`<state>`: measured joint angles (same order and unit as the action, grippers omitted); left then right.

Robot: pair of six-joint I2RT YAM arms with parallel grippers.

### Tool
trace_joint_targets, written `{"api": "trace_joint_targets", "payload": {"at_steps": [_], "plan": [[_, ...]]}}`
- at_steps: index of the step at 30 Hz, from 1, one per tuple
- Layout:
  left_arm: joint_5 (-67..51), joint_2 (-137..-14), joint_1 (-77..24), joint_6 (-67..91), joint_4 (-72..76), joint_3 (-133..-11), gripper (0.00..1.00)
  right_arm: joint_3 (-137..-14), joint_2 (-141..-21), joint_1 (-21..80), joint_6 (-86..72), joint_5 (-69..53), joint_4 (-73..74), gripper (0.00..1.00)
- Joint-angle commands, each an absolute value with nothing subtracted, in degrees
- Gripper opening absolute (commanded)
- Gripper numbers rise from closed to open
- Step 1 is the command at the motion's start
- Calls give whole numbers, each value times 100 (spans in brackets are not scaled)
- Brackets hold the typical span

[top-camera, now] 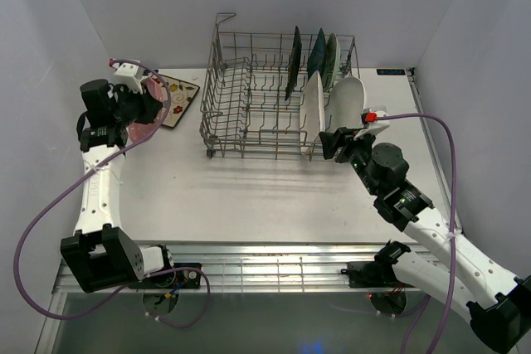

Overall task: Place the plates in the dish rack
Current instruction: Pick up the plate at the center of the board, then insert the plate into the dish rack.

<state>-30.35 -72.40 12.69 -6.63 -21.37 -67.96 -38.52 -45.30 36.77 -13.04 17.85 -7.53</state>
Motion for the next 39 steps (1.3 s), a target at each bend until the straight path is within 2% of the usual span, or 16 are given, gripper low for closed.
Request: {"api": "trace_joint_targets", "payload": {"at_steps": [1, 15, 25, 30, 39], "plan": [[-3497, -6820, 1310, -457, -1283, -7461, 0, -3894, -4438, 3700, -1274, 1811, -923, 66], [-4200, -7084, 1310, 316, -1134, -8674, 0, -3832, -4403, 3700, -1362, 1740, -958, 66], [-4745, -7391, 1310, 1572, -62, -9061, 0, -3815, -4456, 3700, -1433, 1670, -1011, 66], [-5115, -7619, 1301, 2651, 1212, -8876, 0, -3797, -4438, 3700, -1450, 1644, -1028, 66], [-5352, -7901, 1240, 3339, 2030, -9114, 0, -3806, -4447, 3700, -1494, 1591, -1072, 66]]}}
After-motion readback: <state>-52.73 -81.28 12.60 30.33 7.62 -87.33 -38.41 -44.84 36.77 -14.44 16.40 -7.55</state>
